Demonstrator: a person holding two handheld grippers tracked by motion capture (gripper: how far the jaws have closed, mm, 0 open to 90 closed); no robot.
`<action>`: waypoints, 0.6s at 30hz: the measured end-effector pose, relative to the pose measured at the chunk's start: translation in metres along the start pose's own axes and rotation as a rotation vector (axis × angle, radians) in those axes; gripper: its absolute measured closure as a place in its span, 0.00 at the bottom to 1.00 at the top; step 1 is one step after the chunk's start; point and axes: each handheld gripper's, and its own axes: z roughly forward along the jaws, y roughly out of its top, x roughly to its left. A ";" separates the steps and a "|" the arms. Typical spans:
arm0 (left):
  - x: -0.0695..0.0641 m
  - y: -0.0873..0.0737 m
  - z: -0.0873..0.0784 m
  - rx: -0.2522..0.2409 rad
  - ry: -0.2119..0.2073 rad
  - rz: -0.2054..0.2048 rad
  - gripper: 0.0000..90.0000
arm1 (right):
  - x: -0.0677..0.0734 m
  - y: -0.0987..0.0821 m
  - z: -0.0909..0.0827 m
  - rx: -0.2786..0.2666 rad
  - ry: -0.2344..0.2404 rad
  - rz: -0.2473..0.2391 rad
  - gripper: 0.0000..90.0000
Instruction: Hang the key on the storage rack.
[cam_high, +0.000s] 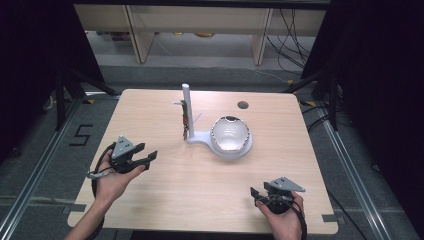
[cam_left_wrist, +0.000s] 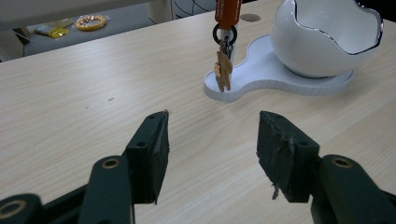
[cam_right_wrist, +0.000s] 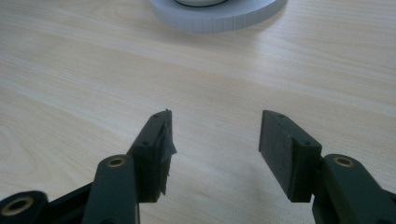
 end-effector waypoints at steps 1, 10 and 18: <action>0.000 -0.001 -0.001 0.000 0.006 -0.004 0.48 | 0.001 0.000 0.000 0.002 0.004 0.009 0.50; 0.004 -0.024 -0.012 0.002 0.029 -0.014 0.48 | -0.001 -0.001 0.001 0.000 0.010 0.005 0.50; 0.006 -0.053 -0.018 -0.015 0.044 -0.018 0.47 | -0.001 -0.001 0.002 -0.008 0.011 0.003 0.50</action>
